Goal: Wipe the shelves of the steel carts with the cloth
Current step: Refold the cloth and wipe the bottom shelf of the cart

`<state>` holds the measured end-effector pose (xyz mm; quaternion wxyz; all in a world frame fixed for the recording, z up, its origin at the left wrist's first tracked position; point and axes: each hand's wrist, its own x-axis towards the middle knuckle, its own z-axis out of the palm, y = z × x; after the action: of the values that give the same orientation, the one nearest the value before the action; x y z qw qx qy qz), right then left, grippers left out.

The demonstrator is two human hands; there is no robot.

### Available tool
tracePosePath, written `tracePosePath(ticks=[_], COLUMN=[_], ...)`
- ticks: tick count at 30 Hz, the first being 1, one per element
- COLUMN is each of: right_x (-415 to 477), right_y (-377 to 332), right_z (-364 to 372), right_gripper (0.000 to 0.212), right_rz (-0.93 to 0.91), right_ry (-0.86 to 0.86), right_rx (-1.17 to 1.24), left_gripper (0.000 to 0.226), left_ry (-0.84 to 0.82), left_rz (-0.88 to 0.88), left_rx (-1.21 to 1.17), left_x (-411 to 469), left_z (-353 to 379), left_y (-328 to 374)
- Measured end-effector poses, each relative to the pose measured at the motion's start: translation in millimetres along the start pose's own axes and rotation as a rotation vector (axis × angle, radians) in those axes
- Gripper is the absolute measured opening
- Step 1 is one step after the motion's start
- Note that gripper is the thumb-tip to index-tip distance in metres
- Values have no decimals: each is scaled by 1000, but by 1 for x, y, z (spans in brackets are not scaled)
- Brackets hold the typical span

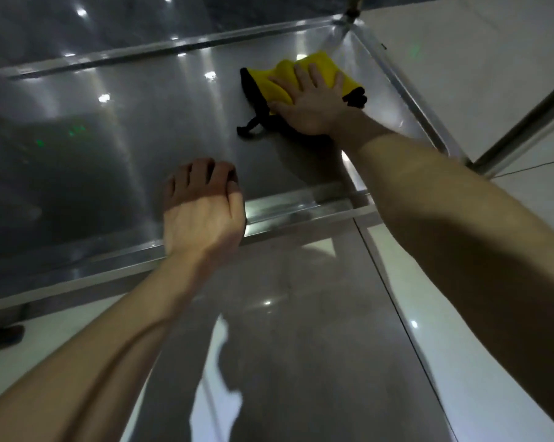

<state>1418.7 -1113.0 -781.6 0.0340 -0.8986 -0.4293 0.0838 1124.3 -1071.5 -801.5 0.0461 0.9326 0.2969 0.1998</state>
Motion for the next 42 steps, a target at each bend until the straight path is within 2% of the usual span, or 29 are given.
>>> tracePosePath(ticks=[6,10,13,15,18,20,23,27,31,36,40,42], right_x=[-107,-191,-214,-218,-223,-223,-218,-220,-228,-225,-216,-212], right_y=[30,61,42,2,-71,-103,-105,-40,-15,-113,-239,-268], right_z=[12,7,19,31,57,74,84,83,78,88,103,100], right_gripper=[58,48,67,74,72,71,74,78,84,88,87,84], right_rz=[-207,-110,-12,-5,-207,-288,-322,-454,-323,-222,-358,-411], right_ry=[-41,-62,-23,31,153,248,386,423,398,323,263,250], right_rx=[19,85,14,-38,-175,-219,-162,-210,-237,-193,-183,-213], left_gripper=[33,40,42,40,32,31,42,50,58,68,72,78], left_ry=[18,8,1,9,7,33,54,32,-54,-88,-98,-120], left_rz=[-1,-34,-64,-103,-305,-361,-265,-193,-61,-56,-35,-67], left_rx=[1,-15,-64,-240,-689,-790,-559,-9,196,189,153,113], left_x=[-1,1,2,1,5,1,-22,-68,-97,-98,-99,-98], left_z=[1,0,0,-2,-17,-31,-48,-65,-62,-56,-61,-64], left_y=[1,2,2,2,-2,-17,-64,-147,-187,-189,-192,-194])
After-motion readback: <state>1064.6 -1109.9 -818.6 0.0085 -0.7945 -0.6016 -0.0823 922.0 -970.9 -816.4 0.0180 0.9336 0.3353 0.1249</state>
